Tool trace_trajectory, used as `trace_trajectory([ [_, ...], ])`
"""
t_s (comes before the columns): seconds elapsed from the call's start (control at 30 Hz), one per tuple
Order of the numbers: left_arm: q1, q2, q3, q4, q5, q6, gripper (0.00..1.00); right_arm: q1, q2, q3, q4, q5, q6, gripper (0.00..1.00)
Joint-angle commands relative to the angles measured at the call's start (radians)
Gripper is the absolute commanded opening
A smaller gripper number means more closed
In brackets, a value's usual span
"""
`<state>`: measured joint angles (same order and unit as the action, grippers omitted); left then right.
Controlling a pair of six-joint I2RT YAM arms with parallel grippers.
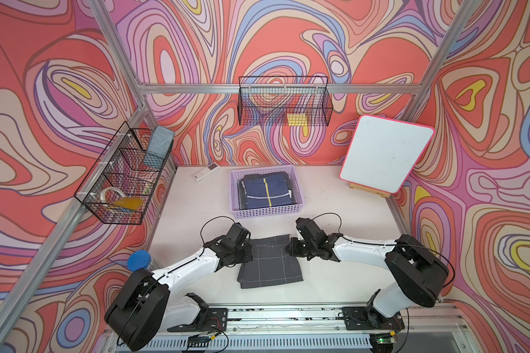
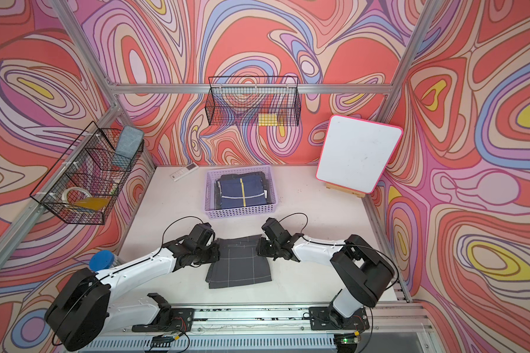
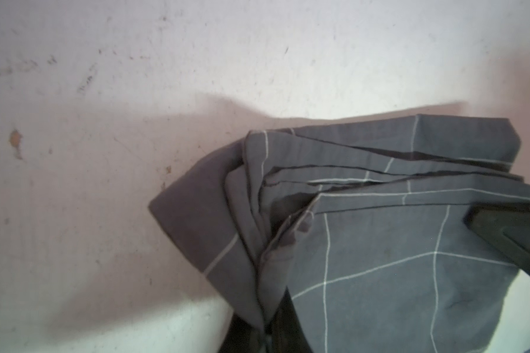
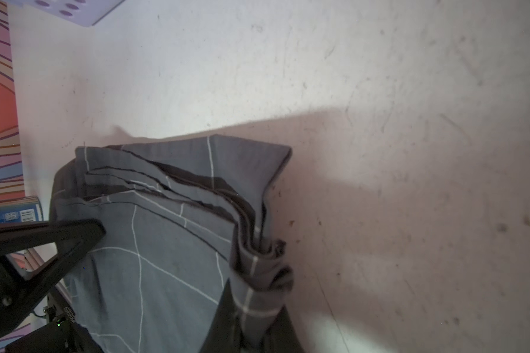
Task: Put the folded pillowcase in the basket
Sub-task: Pick up the pillowcase at the center of the board.
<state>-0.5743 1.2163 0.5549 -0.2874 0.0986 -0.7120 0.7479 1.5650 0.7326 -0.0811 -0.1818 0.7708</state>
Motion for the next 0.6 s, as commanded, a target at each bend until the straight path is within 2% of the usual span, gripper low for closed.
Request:
trace_trajectory([
  [0.0,0.005,-0.043,0.01,0.013,0.014,0.035,0.0,0.007,-0.039,0.013,0.014,0.025,-0.028,0.0],
  [0.57,0.022,-0.073,0.225,-0.06,-0.05,0.113,0.0,0.0,-0.171,0.183,-0.143,0.202,-0.182,0.0],
])
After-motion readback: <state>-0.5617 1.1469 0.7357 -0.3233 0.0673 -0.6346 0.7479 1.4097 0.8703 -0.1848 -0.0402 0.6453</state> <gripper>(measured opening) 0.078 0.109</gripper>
